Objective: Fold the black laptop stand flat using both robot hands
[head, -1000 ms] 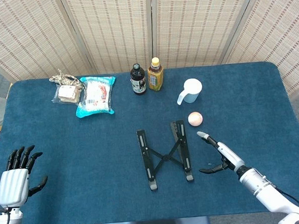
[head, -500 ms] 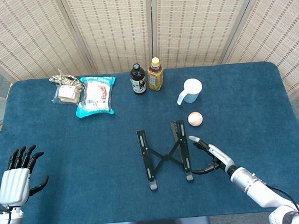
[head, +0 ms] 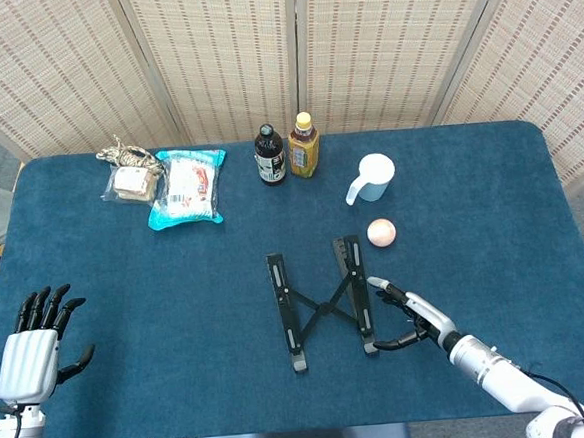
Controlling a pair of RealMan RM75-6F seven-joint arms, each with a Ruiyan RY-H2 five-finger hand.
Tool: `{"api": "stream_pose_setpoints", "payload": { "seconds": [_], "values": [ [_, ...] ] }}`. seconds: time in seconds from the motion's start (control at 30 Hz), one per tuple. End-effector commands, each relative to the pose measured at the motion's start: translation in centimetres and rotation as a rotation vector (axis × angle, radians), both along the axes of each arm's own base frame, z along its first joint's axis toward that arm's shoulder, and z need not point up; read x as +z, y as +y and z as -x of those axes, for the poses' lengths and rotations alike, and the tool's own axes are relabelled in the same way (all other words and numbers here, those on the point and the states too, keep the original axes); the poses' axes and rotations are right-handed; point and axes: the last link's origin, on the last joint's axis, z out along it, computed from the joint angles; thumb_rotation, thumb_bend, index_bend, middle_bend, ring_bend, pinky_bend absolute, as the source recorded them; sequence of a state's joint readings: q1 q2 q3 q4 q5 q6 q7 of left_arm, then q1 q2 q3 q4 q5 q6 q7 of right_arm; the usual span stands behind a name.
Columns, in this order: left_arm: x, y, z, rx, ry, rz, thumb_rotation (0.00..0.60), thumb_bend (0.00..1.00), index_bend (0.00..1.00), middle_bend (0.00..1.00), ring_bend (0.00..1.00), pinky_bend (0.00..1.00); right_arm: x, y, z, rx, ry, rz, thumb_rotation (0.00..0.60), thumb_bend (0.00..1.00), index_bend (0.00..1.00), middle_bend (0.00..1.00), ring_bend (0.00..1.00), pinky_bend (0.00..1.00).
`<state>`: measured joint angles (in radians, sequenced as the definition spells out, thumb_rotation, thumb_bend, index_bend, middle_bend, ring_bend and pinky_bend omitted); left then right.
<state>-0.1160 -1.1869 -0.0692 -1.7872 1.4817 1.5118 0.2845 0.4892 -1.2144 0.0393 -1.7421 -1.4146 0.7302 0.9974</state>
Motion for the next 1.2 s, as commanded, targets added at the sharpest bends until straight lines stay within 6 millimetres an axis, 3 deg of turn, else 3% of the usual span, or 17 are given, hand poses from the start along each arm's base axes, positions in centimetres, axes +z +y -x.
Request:
{"api": "stream_pose_setpoints", "payload": {
  "seconds": [0.03,0.9,1.2],
  "values": [
    [0.1,0.0,0.0,0.000,0.000,-0.003,0.600,0.22,0.22,0.10,0.03,0.02,-0.4,0.0,-0.2,0.005,-0.002,-0.013,0.600,0.05,0.00,0.00,0.00,0.00],
    [0.5,-0.3,0.0,0.005,0.004,-0.015,0.600,0.22,0.22,0.10,0.03,0.02,-4.8,-0.4,-6.6,0.121,-0.136,-0.135,0.600,0.05,0.00,0.00,0.00,0.00],
    [0.4,-0.2,-0.2,-0.004,0.003,-0.007,0.600,0.22,0.22,0.10,0.03,0.02,-3.0,0.3,-5.8,0.131,-0.124,-0.100,0.600,0.05,0.00,0.00,0.00,0.00]
  ]
}}
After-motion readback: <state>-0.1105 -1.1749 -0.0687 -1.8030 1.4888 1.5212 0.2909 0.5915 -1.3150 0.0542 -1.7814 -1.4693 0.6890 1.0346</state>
